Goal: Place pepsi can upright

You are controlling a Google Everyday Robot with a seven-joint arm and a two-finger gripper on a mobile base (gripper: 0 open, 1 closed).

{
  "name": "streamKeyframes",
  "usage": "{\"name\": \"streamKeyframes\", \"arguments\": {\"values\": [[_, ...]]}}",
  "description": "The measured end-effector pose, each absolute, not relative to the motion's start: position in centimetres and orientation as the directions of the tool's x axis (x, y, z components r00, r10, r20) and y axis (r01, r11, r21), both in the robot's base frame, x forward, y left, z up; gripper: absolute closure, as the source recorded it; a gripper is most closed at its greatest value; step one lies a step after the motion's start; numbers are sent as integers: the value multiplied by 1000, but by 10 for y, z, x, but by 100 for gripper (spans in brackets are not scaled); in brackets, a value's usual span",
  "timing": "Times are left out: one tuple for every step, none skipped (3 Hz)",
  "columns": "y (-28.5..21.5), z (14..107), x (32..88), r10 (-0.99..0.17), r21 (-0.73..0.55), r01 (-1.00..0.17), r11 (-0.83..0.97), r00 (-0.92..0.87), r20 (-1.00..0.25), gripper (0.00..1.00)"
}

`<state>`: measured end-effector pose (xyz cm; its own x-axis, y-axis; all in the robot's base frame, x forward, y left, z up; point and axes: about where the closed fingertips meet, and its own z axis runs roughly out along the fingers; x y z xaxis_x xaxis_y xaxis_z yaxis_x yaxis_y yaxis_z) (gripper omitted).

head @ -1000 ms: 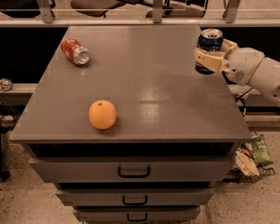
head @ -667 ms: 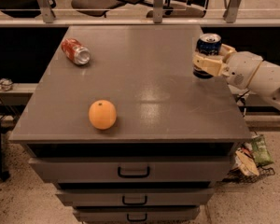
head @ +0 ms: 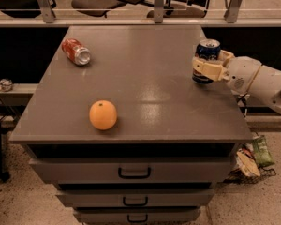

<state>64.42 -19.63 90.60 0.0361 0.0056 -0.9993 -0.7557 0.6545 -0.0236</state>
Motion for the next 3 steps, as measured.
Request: {"name": "streamKeyframes", "arguments": {"values": [[-199,899,647,1,-37,-759,650,49,-999,35],[-201,897,650,-10,-53,-763,644,61,-998,11],[-196,897,650,-23,-57,-783,619,55,-998,0]]}}
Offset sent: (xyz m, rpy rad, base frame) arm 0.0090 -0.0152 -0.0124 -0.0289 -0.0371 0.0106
